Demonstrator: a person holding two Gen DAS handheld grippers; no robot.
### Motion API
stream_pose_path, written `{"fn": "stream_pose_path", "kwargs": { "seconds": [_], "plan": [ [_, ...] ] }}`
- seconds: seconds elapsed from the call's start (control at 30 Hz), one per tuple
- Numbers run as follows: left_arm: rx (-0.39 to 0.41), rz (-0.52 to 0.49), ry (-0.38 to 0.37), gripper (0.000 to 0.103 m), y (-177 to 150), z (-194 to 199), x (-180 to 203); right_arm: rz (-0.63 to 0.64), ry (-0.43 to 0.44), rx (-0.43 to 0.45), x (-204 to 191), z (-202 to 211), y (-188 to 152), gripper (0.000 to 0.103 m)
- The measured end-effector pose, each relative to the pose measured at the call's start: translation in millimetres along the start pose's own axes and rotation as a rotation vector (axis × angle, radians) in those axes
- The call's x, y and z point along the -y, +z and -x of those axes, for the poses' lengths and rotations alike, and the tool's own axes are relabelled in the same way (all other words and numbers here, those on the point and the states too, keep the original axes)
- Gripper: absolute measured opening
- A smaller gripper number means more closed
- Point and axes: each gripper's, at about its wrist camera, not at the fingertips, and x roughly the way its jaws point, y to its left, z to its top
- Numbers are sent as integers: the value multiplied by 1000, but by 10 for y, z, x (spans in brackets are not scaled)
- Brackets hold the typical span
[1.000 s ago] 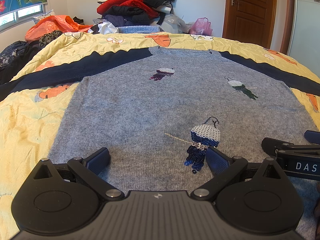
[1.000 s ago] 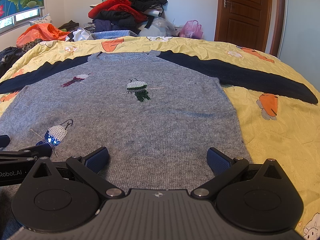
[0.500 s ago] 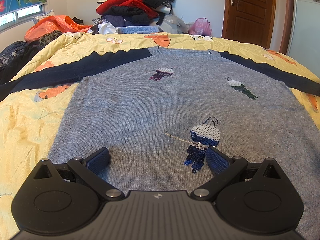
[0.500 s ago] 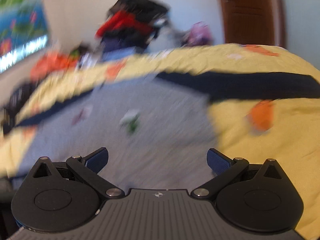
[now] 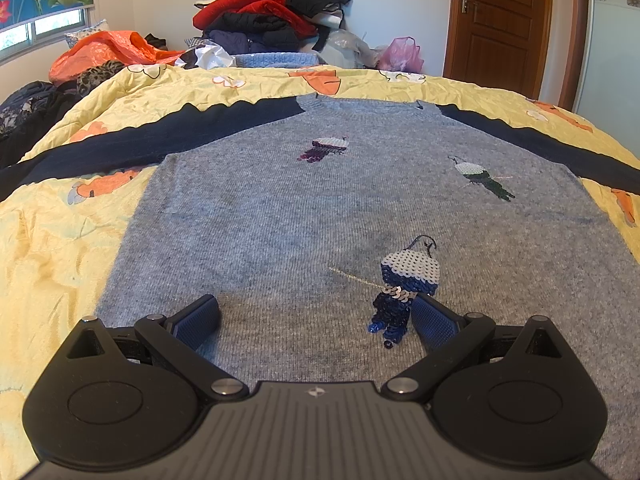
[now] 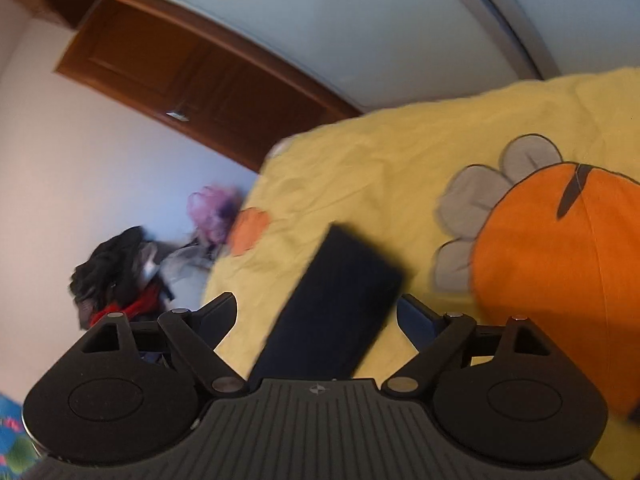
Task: Fold small clothes
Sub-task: 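Grasp a navy sleeve cuff with the right tool and fold it across the body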
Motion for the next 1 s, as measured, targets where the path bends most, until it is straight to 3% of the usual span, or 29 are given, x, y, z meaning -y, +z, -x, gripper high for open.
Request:
{"fn": "stream_pose_path", "kwargs": {
  "seconds": [0.17, 0.23, 0.27, 0.3, 0.43, 0.53, 0.67, 0.77, 0.87, 0.97, 1.0],
  "plan": [
    [0, 1, 0, 103, -2, 3, 0, 92, -27, 10, -58, -286, -17, 72],
    [0, 0, 0, 103, -1, 1, -2, 113, -43, 30, -103, -354, -4, 60],
    [0, 1, -1, 103, -2, 3, -1, 129, -61, 36, -111, -387, 9, 39],
    [1, 1, -1, 103, -2, 5, -1, 136, -87, 22, -98, -421, 18, 9],
    [1, 2, -2, 103, 2, 5, 0, 118, -94, 61, -221, -371, -34, 12],
    [1, 2, -1, 103, 11, 10, 5, 279, 30, 65, -803, -170, -437, 12],
    [2, 3, -2, 103, 13, 11, 7, 604, 264, -88, -1727, -3, -1550, 12],
    [1, 2, -1, 103, 11, 10, 4, 787, 352, -273, -2114, -93, -2537, 12],
    [1, -1, -2, 103, 28, 13, 11, 911, 319, -380, -2195, -257, -3332, 12],
    [3, -1, -8, 103, 25, 12, 9, 1004, 238, -352, -2131, -274, -3743, 16],
    [5, 3, -11, 103, 23, 12, 4, 1014, 244, -347, -2108, -261, -3771, 24]
  ]
}}
